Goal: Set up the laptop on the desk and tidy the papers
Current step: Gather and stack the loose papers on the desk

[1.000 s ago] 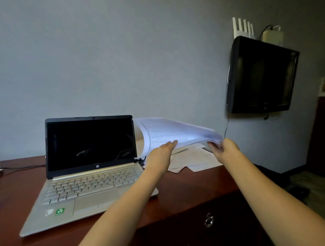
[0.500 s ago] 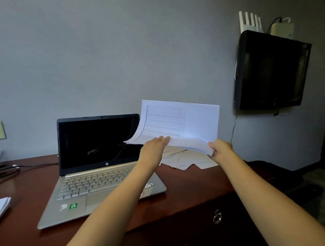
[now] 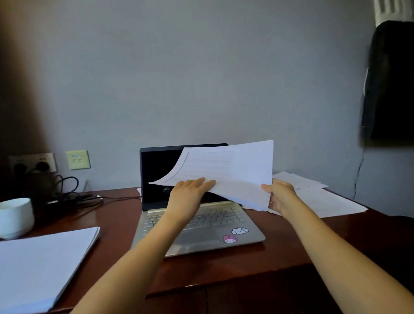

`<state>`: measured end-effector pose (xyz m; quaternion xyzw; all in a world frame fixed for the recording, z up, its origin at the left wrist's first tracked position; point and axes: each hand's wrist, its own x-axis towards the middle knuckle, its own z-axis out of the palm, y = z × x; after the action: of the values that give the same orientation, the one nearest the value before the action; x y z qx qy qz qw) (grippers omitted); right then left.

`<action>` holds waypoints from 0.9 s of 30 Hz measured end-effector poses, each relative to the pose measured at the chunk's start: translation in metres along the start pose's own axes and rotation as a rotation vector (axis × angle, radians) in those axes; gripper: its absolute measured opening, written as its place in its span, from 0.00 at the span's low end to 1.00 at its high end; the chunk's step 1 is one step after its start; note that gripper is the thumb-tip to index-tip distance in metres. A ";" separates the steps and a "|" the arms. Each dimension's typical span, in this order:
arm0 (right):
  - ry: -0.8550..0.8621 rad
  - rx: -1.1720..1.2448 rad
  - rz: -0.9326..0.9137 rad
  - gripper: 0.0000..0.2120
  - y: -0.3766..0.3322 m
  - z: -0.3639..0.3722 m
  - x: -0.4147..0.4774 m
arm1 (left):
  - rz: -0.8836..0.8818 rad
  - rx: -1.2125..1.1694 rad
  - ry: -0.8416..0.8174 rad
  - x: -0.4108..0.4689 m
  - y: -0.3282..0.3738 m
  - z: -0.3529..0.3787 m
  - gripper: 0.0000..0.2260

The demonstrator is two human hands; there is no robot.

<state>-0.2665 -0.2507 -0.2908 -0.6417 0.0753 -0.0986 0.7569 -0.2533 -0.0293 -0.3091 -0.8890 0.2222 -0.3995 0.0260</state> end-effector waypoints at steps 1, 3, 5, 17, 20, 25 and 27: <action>-0.030 -0.013 0.003 0.17 0.004 0.009 -0.001 | 0.010 0.029 -0.008 -0.008 -0.009 -0.001 0.28; -0.089 -0.036 0.010 0.17 0.010 0.027 -0.003 | 0.007 0.051 -0.029 -0.022 -0.028 -0.004 0.29; -0.146 -0.069 0.015 0.16 0.015 0.046 -0.004 | 0.007 0.056 -0.055 -0.038 -0.044 -0.011 0.31; -0.453 -0.170 0.030 0.14 0.045 0.159 -0.035 | -0.166 0.210 -0.082 -0.127 -0.133 -0.057 0.27; -0.511 -0.150 0.064 0.14 0.055 0.187 -0.042 | -0.198 0.215 -0.062 -0.148 -0.153 -0.065 0.31; -0.594 -0.155 0.093 0.13 0.071 0.227 -0.056 | -0.315 0.169 -0.049 -0.181 -0.174 -0.083 0.30; -0.616 -0.156 0.115 0.14 0.077 0.242 -0.062 | -0.428 0.095 -0.045 -0.193 -0.184 -0.088 0.32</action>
<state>-0.2646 0.0081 -0.3274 -0.6923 -0.1138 0.1489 0.6968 -0.3603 0.2282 -0.3435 -0.9224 0.0088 -0.3860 -0.0124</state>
